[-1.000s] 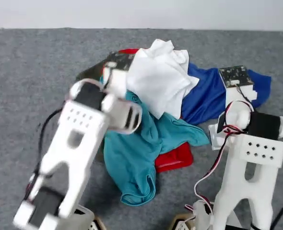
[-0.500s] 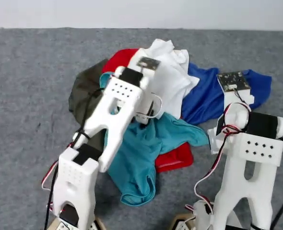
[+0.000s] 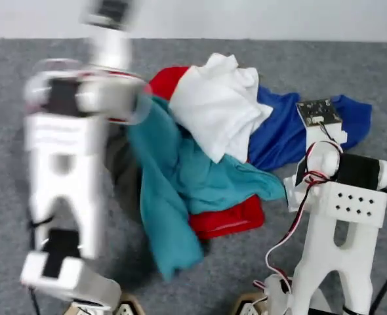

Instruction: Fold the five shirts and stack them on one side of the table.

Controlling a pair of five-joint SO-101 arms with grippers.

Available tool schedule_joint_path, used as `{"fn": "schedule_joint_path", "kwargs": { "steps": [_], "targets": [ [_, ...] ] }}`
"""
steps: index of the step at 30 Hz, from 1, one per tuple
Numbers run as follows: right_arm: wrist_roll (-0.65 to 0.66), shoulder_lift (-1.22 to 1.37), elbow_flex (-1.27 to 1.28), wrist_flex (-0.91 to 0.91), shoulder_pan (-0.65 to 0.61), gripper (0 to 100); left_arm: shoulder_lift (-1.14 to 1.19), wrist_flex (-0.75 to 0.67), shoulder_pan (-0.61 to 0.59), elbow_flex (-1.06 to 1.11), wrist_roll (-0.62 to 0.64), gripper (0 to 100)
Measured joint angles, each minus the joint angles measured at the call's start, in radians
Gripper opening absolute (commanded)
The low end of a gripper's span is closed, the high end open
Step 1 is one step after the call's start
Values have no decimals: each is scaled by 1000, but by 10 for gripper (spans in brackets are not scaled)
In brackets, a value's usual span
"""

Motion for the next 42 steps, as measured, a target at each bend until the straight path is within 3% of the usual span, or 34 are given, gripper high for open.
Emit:
{"fn": "schedule_joint_path", "kwargs": {
  "steps": [4, 9, 12, 16, 24, 29, 34, 42],
  "targets": [
    [2, 0, 0, 0, 0, 329, -68, -11, -348, -51, -144, 11],
    [2, 0, 41, 0, 0, 329, -49, -267, -816, -69, -275, 12],
    [2, 0, 97, 0, 0, 329, 5, -443, -996, -78, -308, 12],
    [2, 0, 126, 0, 0, 329, 71, -611, -1115, -78, -325, 12],
    [2, 0, 126, 0, 0, 329, 114, -819, -1188, -78, -330, 12],
    [2, 0, 126, 0, 0, 330, 114, -790, -1174, -78, -330, 55],
    [2, 0, 126, 0, 0, 331, 114, -600, -1083, -69, -331, 244],
    [2, 0, 126, 0, 0, 331, 114, -262, -959, -69, -333, 268]
  ]
}}
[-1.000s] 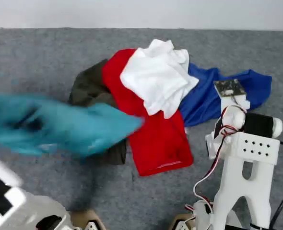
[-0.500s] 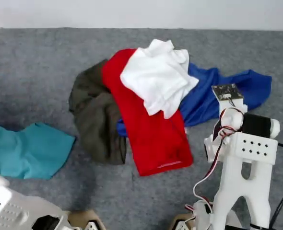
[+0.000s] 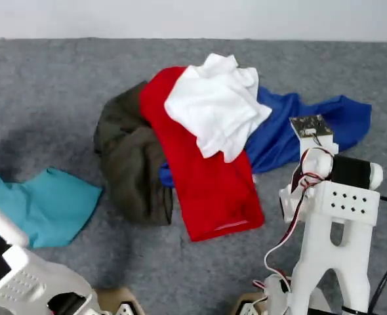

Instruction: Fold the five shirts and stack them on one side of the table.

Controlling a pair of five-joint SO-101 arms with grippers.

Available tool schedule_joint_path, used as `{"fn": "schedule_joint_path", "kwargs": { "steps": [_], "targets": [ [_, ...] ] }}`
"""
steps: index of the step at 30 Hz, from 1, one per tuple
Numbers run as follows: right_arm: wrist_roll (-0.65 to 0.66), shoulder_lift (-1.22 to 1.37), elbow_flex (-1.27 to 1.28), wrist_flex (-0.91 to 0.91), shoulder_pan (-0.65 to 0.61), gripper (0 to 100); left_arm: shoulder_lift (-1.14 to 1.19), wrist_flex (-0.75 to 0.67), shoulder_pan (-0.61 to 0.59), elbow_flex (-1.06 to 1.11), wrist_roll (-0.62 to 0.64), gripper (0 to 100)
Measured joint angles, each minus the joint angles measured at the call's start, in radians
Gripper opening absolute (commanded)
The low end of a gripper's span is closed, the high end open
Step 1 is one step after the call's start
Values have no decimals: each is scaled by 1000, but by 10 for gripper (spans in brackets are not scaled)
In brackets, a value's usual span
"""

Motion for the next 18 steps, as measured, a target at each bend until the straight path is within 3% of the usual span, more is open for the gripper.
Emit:
{"fn": "schedule_joint_path", "kwargs": {
  "steps": [2, 6, 13, 18],
  "targets": [
    [0, 0, 0, 2, 0, 331, 0, 63, 44, -12, 0, 269],
    [37, 0, 0, 2, 0, 332, -2, 239, 207, -74, 141, 268],
    [51, 0, 3, 2, 0, 332, 0, 262, 571, 46, 397, 268],
    [51, 0, 3, 2, 0, 332, 94, 262, 793, 256, 479, 265]
  ]
}}
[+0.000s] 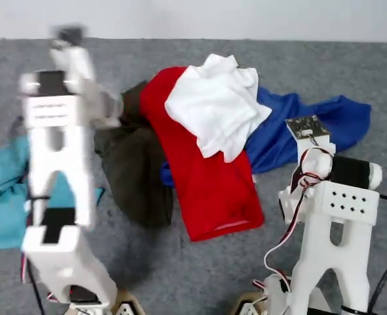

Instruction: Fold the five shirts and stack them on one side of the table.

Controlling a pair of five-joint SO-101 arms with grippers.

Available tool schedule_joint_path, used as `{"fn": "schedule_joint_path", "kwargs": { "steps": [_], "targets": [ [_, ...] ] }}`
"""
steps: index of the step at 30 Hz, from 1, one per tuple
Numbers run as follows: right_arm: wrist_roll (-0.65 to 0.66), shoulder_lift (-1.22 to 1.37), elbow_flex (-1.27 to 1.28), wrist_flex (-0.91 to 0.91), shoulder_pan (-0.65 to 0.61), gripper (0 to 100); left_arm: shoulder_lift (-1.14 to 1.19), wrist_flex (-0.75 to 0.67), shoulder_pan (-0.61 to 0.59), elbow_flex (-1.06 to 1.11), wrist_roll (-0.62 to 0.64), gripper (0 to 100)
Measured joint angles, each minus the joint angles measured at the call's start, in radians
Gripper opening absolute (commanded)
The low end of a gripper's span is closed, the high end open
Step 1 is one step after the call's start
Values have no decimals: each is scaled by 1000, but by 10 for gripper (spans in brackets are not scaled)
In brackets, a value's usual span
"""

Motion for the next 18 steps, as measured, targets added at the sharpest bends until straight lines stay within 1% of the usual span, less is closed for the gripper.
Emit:
{"fn": "schedule_joint_path", "kwargs": {
  "steps": [3, 6, 7, 9, 12, 13, 15, 18],
  "targets": [
    [0, 0, 0, 0, 0, 332, 107, 0, 68, 38, 32, 265],
    [0, 0, 0, 0, 0, 332, 229, -3, 78, 43, 51, 261],
    [0, 0, 0, 0, 0, 332, 269, -9, 80, 43, 52, 243],
    [0, 0, 0, 0, 0, 332, 350, -11, 80, 14, 54, 168],
    [0, 0, 0, 0, 0, 330, 454, -9, 80, -78, 54, 2],
    [0, 0, 0, 0, 0, 330, 485, -3, 81, -115, 54, 15],
    [0, 0, 0, 0, 0, 330, 534, 0, 86, -201, 43, 10],
    [0, 0, 0, 0, 0, 330, 545, 0, 86, -282, -9, 12]
  ]
}}
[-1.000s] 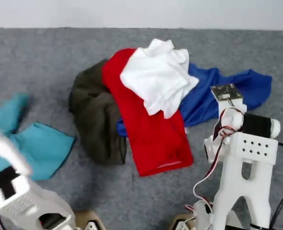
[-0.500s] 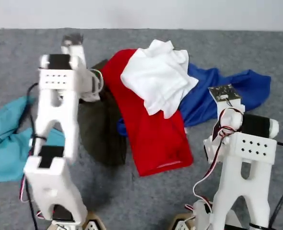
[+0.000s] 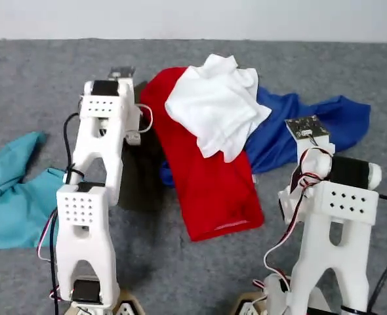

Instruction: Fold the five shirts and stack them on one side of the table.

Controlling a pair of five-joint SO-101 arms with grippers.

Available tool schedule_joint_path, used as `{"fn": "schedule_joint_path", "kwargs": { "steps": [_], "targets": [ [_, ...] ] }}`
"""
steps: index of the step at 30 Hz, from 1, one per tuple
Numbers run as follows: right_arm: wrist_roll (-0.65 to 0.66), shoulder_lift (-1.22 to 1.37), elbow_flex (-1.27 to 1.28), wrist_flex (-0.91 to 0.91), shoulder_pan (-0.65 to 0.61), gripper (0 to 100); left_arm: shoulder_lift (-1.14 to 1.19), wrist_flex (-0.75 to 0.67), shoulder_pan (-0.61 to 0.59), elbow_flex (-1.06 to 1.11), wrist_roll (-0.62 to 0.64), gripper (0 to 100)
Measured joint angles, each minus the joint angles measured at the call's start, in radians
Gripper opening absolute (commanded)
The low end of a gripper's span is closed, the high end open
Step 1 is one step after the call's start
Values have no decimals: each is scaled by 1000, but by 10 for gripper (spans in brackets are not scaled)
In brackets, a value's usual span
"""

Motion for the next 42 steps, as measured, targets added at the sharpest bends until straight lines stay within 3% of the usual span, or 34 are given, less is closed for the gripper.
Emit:
{"fn": "schedule_joint_path", "kwargs": {
  "steps": [8, 14, 19, 21, 28, 37, 42],
  "targets": [
    [0, 0, 51, 0, 0, 330, -279, 0, -140, -133, -12, 13],
    [0, 0, 68, 0, 0, 330, -542, 0, -439, -269, -184, 13],
    [0, 0, 68, 0, 0, 330, -585, -126, -735, -307, -259, 17],
    [0, 0, 68, 0, 0, 331, -585, -138, -801, -290, -265, 42],
    [3, 0, 68, 0, 0, 331, -571, -78, -813, -129, -265, 300],
    [31, 0, 68, 0, 0, 331, -542, -2, -792, -107, -210, 305],
    [37, 0, 68, 0, 0, 331, -542, 0, -658, -150, -160, 291]
  ]
}}
